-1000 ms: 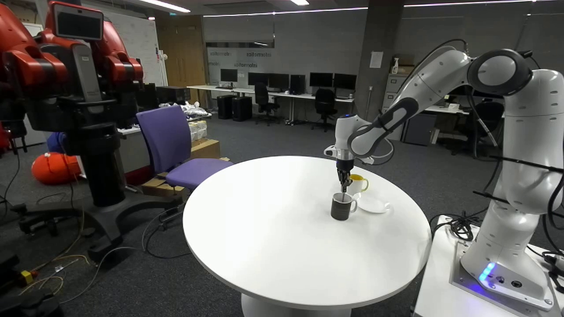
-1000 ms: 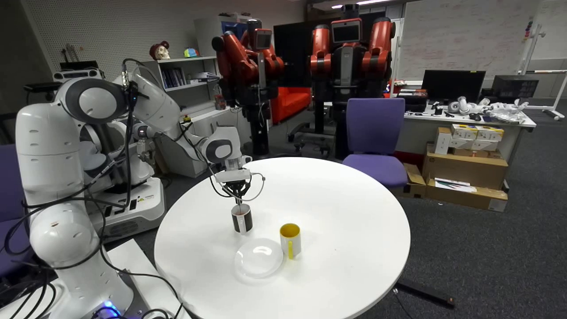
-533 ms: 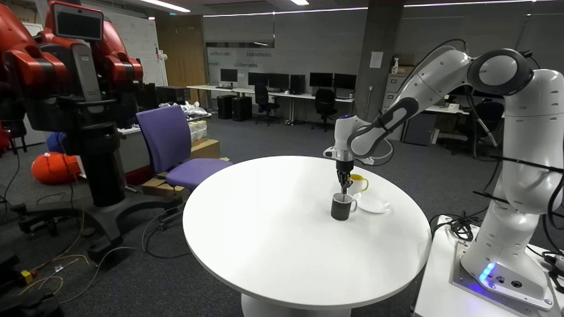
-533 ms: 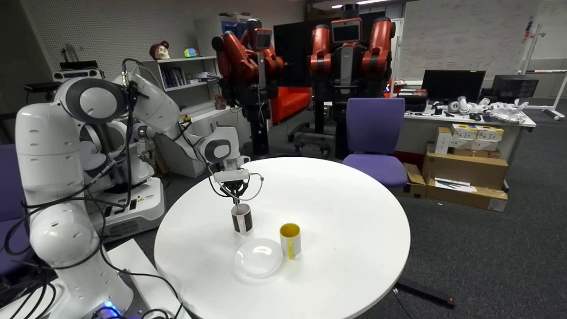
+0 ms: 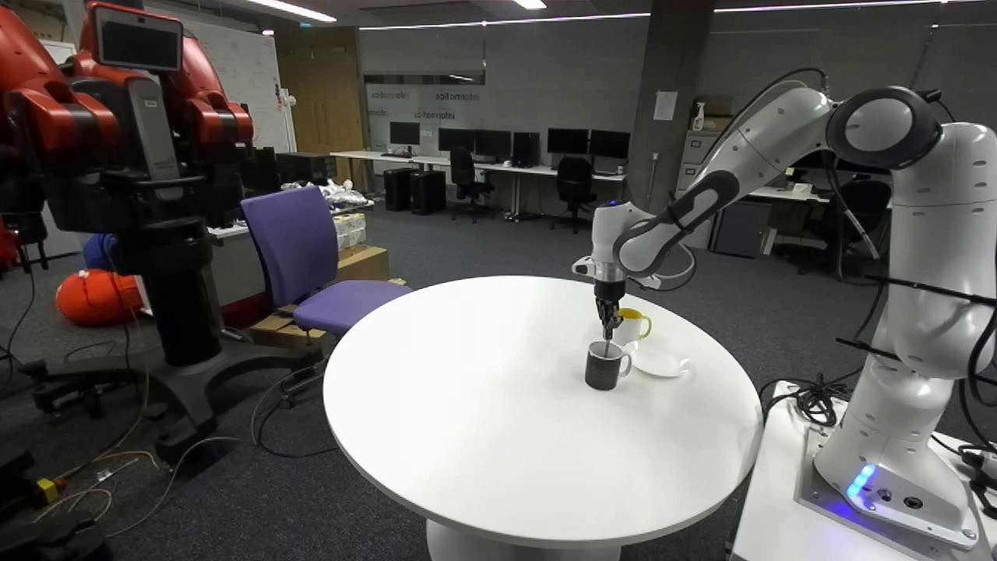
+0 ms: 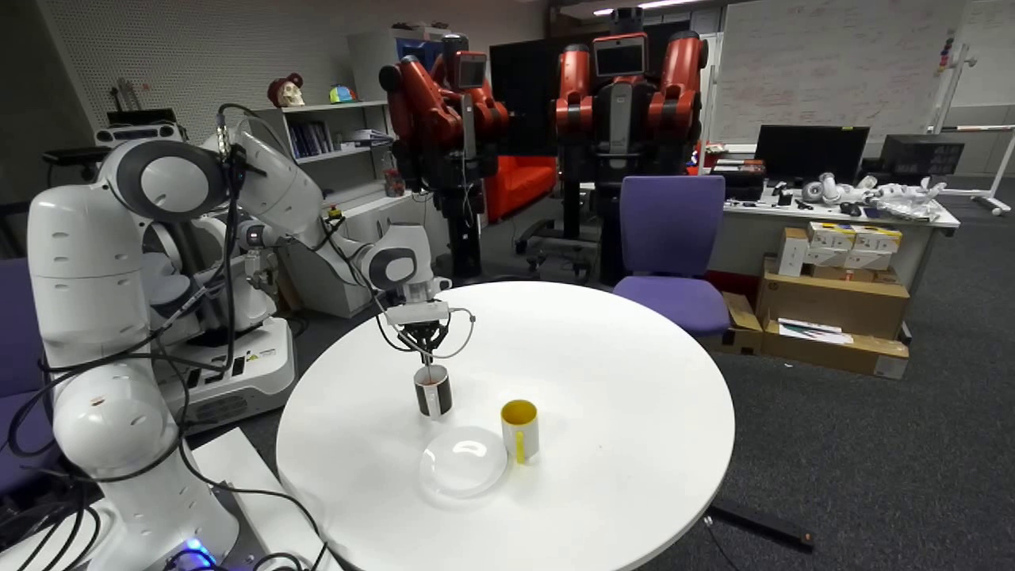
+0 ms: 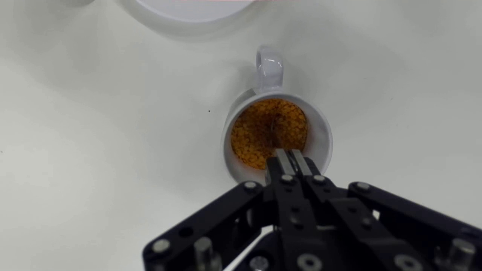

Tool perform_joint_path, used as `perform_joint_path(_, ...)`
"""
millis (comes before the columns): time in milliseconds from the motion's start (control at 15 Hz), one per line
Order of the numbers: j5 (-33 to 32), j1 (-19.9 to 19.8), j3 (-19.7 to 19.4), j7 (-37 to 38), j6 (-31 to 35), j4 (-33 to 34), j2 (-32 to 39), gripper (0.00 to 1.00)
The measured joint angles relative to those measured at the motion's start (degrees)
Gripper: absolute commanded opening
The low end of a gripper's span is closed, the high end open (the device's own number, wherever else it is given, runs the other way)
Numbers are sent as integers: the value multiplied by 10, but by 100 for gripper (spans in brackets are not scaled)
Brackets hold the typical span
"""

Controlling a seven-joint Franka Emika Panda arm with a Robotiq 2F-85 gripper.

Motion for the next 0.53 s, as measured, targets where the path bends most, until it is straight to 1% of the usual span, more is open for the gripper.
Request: perform_joint_path(533,2,-1,5,-5,-3,-12,-6,1)
